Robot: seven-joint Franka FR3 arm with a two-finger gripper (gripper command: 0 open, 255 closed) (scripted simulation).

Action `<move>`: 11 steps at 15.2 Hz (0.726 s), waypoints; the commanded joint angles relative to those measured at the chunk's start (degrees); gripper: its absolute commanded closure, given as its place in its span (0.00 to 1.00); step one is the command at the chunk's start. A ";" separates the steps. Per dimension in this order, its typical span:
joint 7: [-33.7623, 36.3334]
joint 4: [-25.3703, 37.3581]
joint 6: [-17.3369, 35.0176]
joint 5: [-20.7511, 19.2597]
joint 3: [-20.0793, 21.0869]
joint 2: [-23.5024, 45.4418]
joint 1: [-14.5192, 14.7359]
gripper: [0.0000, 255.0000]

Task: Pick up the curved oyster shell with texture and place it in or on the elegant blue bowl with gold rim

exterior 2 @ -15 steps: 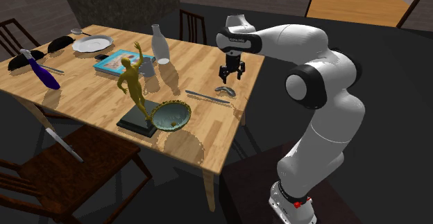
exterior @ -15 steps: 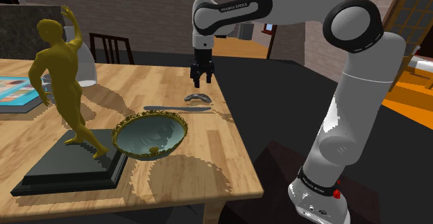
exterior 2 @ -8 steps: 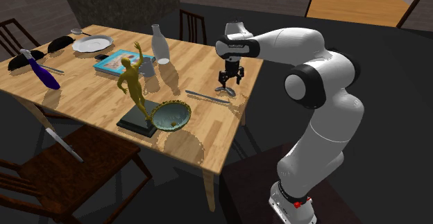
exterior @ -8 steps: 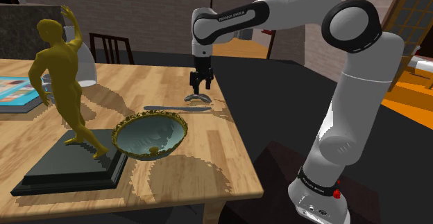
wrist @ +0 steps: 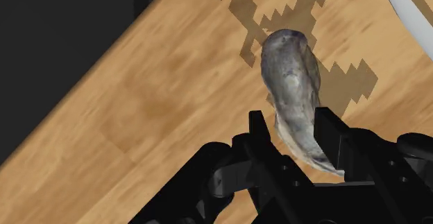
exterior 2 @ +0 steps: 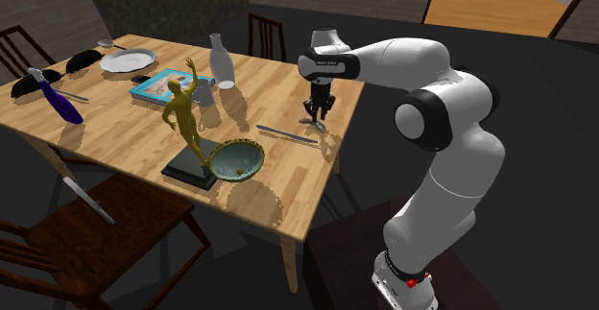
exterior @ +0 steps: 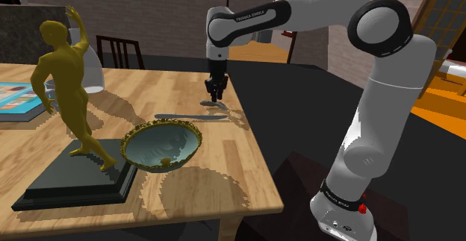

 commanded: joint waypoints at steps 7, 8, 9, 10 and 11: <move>0.37 0.07 -0.40 -0.25 0.00 0.60 0.06 1.00; 0.31 0.34 -0.20 -0.26 -0.07 0.30 -0.01 1.00; 0.31 0.34 -0.20 -0.26 -0.07 0.30 -0.01 0.00; 5.10 -7.62 6.80 1.53 -0.45 -6.14 -0.30 0.00; 9.02 -13.56 12.17 2.63 -0.50 -10.96 -0.46 0.00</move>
